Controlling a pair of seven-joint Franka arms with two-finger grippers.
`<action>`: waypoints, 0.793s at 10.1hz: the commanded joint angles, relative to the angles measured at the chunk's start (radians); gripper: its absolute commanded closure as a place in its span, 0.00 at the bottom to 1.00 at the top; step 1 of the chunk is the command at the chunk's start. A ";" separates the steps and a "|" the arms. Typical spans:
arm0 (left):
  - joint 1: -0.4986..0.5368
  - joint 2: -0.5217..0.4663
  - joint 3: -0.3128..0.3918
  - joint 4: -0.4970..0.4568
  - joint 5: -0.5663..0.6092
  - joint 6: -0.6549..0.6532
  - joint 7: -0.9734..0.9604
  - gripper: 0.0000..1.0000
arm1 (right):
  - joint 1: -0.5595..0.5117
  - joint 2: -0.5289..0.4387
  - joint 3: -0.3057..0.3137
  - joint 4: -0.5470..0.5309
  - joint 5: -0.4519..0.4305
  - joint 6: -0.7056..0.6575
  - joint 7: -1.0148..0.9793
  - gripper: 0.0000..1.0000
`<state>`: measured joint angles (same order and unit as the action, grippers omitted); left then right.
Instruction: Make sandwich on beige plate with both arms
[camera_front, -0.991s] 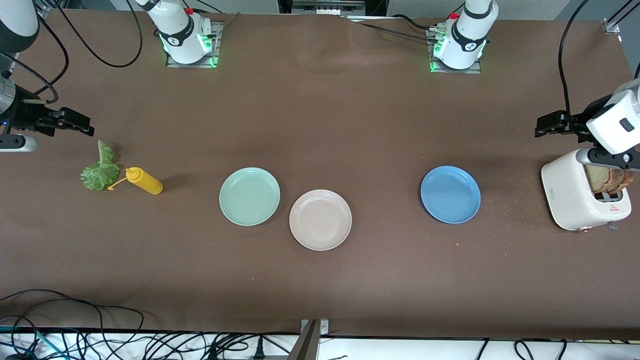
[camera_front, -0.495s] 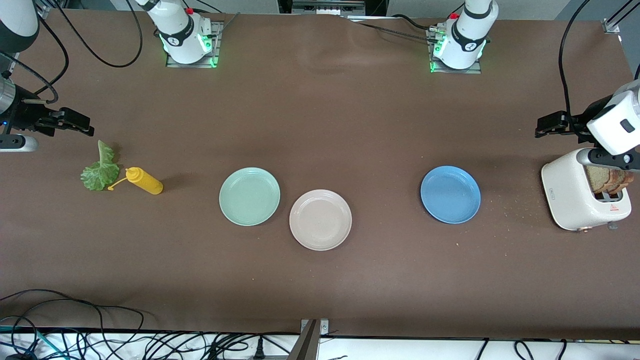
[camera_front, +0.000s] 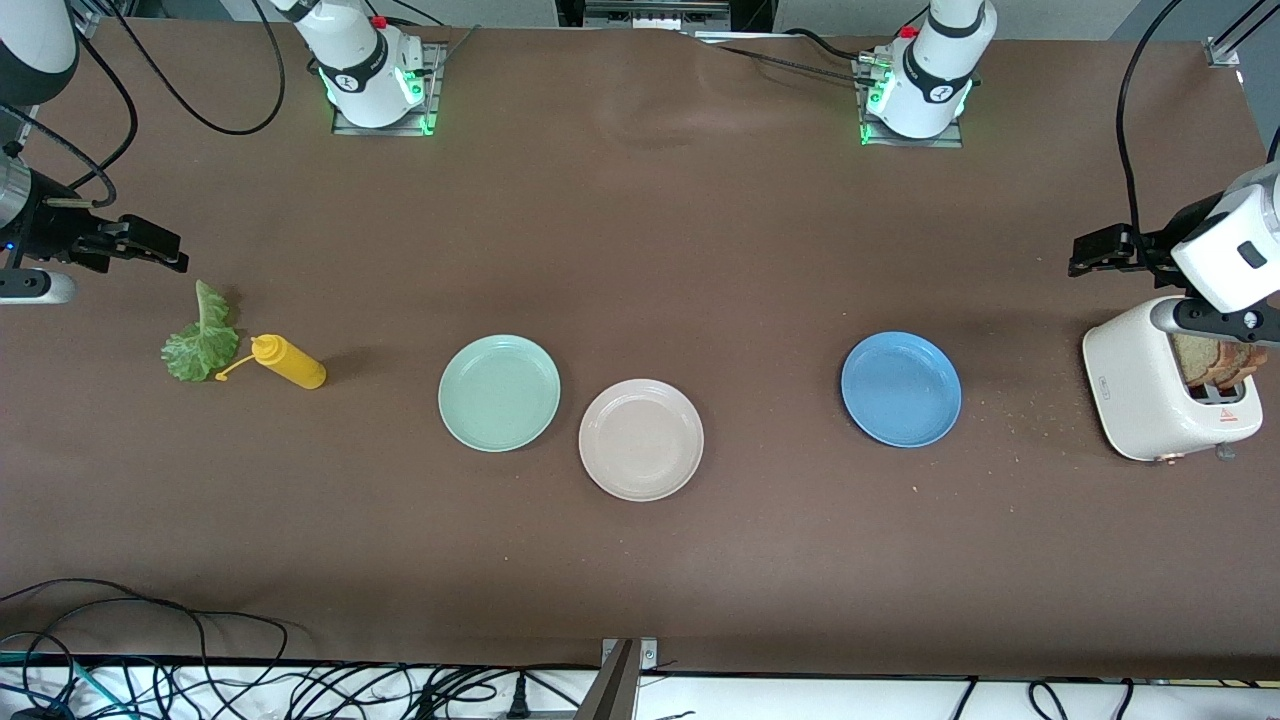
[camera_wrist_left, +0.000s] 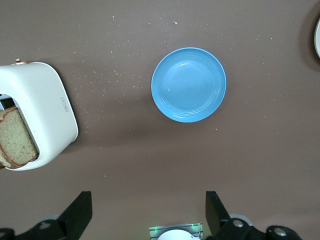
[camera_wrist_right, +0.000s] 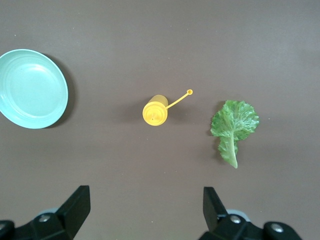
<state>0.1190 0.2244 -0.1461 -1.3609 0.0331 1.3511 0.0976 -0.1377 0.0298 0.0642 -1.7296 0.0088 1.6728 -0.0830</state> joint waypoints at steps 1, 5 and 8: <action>-0.001 0.012 0.003 0.031 -0.032 -0.015 0.019 0.00 | -0.008 0.010 0.008 0.025 0.002 -0.013 0.003 0.00; 0.008 0.012 0.007 0.032 -0.025 -0.015 0.021 0.00 | -0.010 0.010 0.006 0.025 0.002 -0.015 -0.004 0.00; 0.008 0.010 0.007 0.032 -0.030 -0.015 0.021 0.00 | -0.010 0.010 0.006 0.025 0.002 -0.015 -0.007 0.00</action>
<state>0.1250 0.2248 -0.1449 -1.3608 0.0331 1.3511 0.0992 -0.1377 0.0298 0.0644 -1.7296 0.0088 1.6728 -0.0835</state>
